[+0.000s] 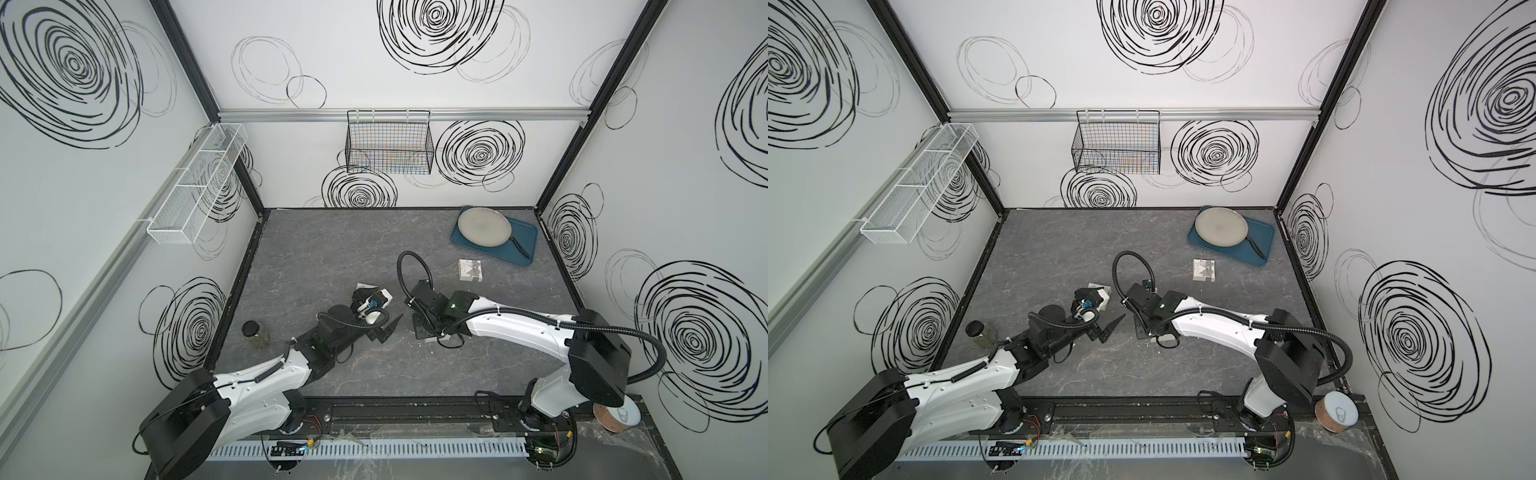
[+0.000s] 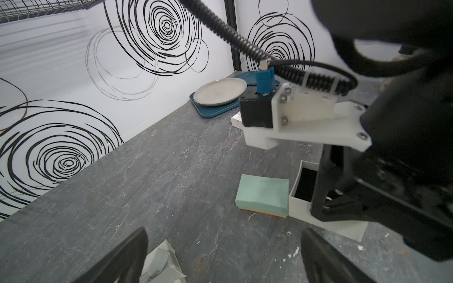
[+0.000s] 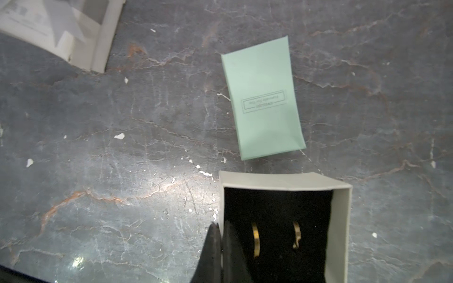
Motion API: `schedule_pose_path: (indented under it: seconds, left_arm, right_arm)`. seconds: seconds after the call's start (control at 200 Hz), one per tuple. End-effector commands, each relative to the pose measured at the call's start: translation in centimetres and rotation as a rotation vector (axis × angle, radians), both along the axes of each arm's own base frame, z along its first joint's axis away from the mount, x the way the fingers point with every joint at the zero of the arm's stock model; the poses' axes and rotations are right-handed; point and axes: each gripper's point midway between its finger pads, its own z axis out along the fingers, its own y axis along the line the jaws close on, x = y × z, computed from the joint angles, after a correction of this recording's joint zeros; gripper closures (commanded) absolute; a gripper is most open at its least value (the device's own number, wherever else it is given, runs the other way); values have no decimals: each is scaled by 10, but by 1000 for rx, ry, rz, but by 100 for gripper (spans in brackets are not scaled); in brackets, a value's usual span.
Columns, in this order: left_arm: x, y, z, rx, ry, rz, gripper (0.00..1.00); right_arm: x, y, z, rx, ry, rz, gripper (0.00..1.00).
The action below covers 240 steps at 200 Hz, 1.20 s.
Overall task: Take the rings out of the lift-off lid box
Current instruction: Place the jewelry box at the center of the board.
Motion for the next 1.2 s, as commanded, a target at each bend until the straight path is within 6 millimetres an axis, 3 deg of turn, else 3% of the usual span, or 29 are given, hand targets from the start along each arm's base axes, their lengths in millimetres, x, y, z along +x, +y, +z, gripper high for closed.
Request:
schedule_pose_path:
  seconds: [0.0,0.375,0.831,1.031,1.196]
  left_arm:
    - [0,0,10,-24,-28,2,0]
    - [1,4,10,-14,-46,12,0]
    - [3,9,13,-13,-59,27,0]
    - [5,9,13,-13,-58,32,0]
    - [4,8,12,-32,-43,32,0]
  right_arm:
    - [-4,0,-13,-34,10,-39,100]
    - [-3,3,-45,-93,36,-26,100]
    - [44,22,-59,-69,3,-53,100]
    - [51,30,-58,-59,4,-39,100]
    - [50,32,-38,-25,-13,-26,70]
